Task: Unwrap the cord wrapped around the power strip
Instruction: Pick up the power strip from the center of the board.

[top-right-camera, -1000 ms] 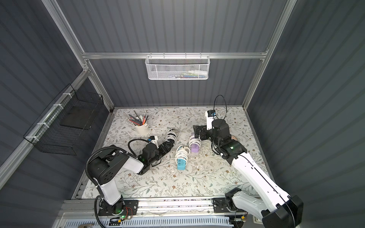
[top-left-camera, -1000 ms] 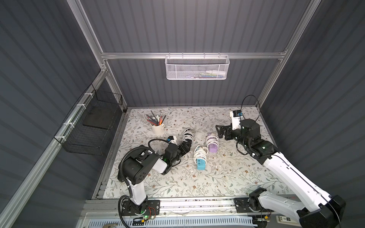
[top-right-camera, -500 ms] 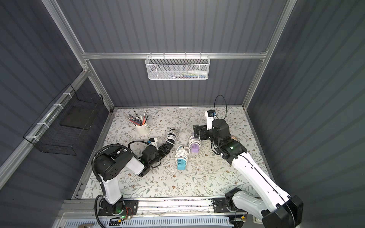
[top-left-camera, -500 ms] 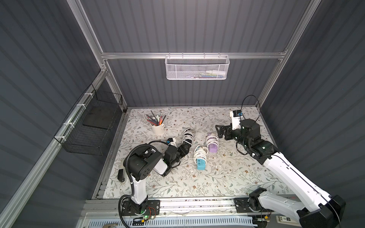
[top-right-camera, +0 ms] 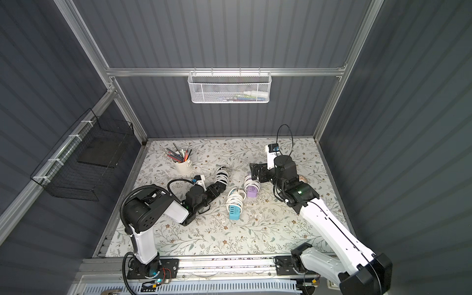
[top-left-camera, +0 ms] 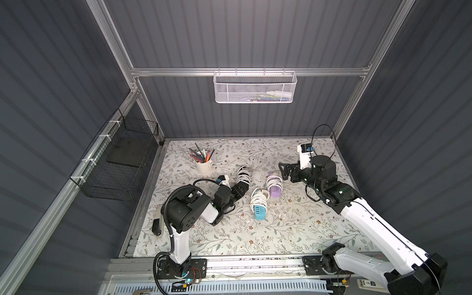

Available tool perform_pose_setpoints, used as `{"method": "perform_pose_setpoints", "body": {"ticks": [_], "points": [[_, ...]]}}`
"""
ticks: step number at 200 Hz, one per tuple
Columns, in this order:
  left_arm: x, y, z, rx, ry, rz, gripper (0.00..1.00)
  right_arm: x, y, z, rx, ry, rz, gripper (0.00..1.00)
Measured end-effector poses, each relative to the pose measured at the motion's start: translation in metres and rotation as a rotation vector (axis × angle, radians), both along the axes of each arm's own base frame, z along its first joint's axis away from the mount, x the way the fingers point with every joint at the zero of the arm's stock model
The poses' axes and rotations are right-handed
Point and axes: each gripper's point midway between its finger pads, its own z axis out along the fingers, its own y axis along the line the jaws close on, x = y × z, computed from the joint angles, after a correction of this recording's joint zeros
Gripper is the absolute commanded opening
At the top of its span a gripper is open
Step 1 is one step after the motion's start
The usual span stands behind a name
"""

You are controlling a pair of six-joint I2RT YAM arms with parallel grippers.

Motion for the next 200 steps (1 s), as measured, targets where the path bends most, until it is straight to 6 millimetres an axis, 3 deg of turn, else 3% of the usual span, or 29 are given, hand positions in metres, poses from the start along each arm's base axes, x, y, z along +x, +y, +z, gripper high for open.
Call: {"method": "perform_pose_setpoints", "body": {"ticks": [13,60,93,120,161,179,200], "points": [[0.001,-0.001,0.0,0.0,-0.003,0.001,0.0,0.0,0.0,0.0,0.0,0.0,0.0,0.99],[0.001,-0.002,0.0,0.03,0.002,-0.013,0.0,-0.002,0.0,-0.003,0.0,0.003,0.003,0.99],[-0.006,0.0,0.013,0.182,0.022,-0.073,0.0,-0.004,0.003,-0.003,0.005,0.007,0.024,0.99],[-0.002,-0.006,0.055,0.342,-0.033,-0.162,0.0,-0.009,0.007,-0.001,0.02,0.004,0.058,0.99],[0.007,-0.019,0.153,0.503,-0.236,-0.312,0.0,-0.018,0.018,0.004,0.042,0.0,0.137,0.99],[0.008,-0.021,0.179,0.555,-0.301,-0.389,0.0,-0.022,0.022,0.007,0.045,-0.007,0.172,0.99],[0.01,-0.012,0.196,0.614,-0.35,-0.463,0.0,-0.027,0.024,0.014,0.042,-0.032,0.201,0.99]]}}
